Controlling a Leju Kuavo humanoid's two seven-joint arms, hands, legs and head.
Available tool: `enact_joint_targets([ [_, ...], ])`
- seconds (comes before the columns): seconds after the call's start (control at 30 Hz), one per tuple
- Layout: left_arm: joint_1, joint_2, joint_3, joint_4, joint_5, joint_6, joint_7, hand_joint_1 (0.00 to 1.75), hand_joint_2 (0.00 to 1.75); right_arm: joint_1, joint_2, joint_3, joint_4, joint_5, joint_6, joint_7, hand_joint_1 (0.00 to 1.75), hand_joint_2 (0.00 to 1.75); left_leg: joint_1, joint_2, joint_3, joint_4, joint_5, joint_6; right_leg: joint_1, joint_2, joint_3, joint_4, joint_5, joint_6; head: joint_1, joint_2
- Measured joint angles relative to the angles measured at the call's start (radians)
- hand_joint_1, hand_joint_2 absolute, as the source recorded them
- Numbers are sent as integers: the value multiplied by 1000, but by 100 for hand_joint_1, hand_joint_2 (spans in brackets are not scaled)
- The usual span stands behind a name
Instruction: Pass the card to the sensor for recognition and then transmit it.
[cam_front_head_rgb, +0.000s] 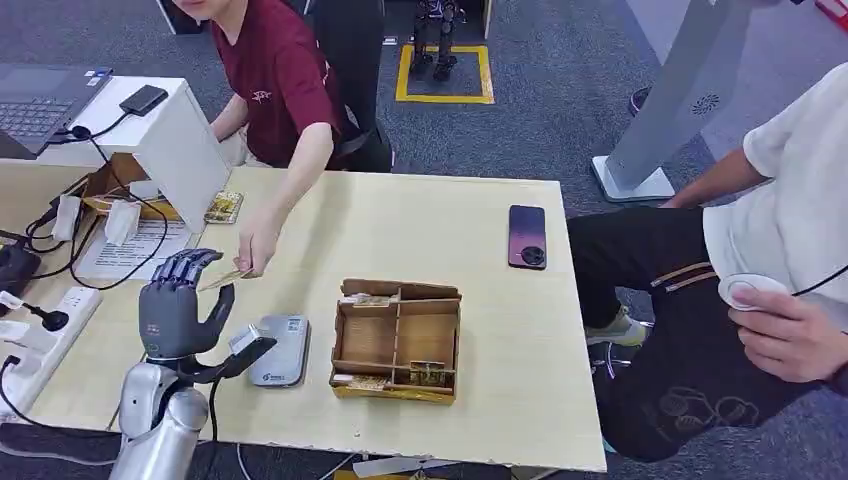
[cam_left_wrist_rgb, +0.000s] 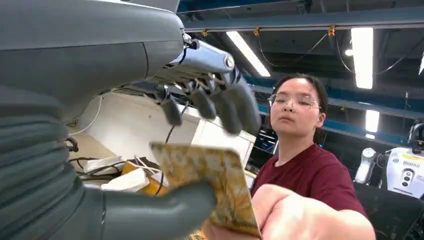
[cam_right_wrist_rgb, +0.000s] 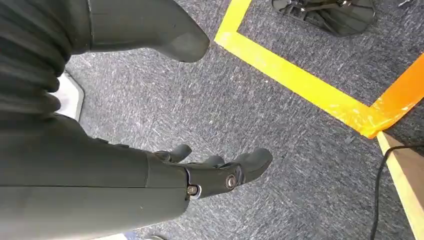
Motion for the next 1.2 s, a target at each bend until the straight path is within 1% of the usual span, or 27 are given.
enact_joint_targets([
  [0.13, 0, 5, -6, 4, 4, 0, 0, 175, 175, 0, 0, 0, 0, 0, 0, 0, 0, 175, 0, 0, 0, 0, 0, 0, 0, 0, 0, 0, 0, 0, 0, 0],
  [0.27, 0, 5, -7, 4, 33, 0, -9, 175, 175, 0, 0, -5, 0, 2, -2, 0, 0, 175, 0, 0, 0, 0, 0, 0, 0, 0, 0, 0, 0, 0, 0, 0],
  [0.77, 4, 16, -9, 4, 30, 0, -21, 175, 175, 0, 0, -22, 0, 13, -3, 0, 0, 175, 0, 0, 0, 0, 0, 0, 0, 0, 0, 0, 0, 0, 0, 0],
  [0.83, 4, 19, -19, 5, 64, 0, -17, 175, 175, 0, 0, -23, 0, 16, -3, 0, 0, 175, 0, 0, 0, 0, 0, 0, 0, 0, 0, 0, 0, 0, 0, 0],
  [0.9, 4, 29, -43, 6, 139, -9, 13, 175, 175, 0, 0, -25, 0, 21, -3, 0, 0, 175, 0, 0, 0, 0, 0, 0, 0, 0, 0, 0, 0, 0, 0, 0],
  [0.93, 3, 33, -61, 7, 190, -31, 34, 175, 175, 0, 0, -26, 0, 21, -3, 0, 0, 175, 0, 0, 0, 0, 0, 0, 0, 0, 0, 0, 0, 0, 0, 0],
  [0.97, 2, 39, -76, 7, 243, -68, 61, 175, 175, 0, 0, -29, 0, 21, -3, 0, 0, 175, 0, 0, 0, 0, 0, 0, 0, 0, 0, 0, 0, 0, 0, 0],
  [1.0, 0, 48, -99, 7, 321, -153, 99, 175, 175, 0, 0, -35, 0, 21, -5, 0, 0, 175, 0, 0, 0, 0, 0, 0, 0, 0, 0, 0, 0, 0, 0, 0],
  [1.03, -3, 55, -120, 7, 404, -264, 141, 175, 175, 0, 0, -41, 0, 20, -6, -2, 0, 175, 0, 0, 0, 0, 0, 0, 0, 0, 0, 0, 0, 0, 0, 0],
  [1.07, -4, 63, -135, 7, 466, -347, 163, 175, 175, 0, 0, -45, 0, 19, -8, -3, 0, 175, 0, 0, 0, 0, 0, 0, 0, 0, 0, 0, 0, 0, 0, 0],
  [1.1, -4, 71, -150, 7, 511, -406, 173, 175, 175, 1, 0, -48, -1, 17, -10, -3, 0, 175, 0, 0, 0, 0, 0, 0, 0, 0, 0, 0, 0, 0, 0, 0],
  [1.13, -5, 77, -163, 7, 526, -424, 177, 175, 175, 3, 0, -50, 0, 17, -11, -4, 0, 175, 0, 0, 0, 0, 0, 0, 0, 1, 0, 0, 0, 0, 0, 0],
  [1.2, -7, 87, -178, 7, 537, -436, 180, 175, 175, 5, 0, -54, 0, 14, -14, -4, 0, 175, 0, 0, 0, 0, 0, 0, 0, 1, 0, 0, 0, 0, 0, 0],
])
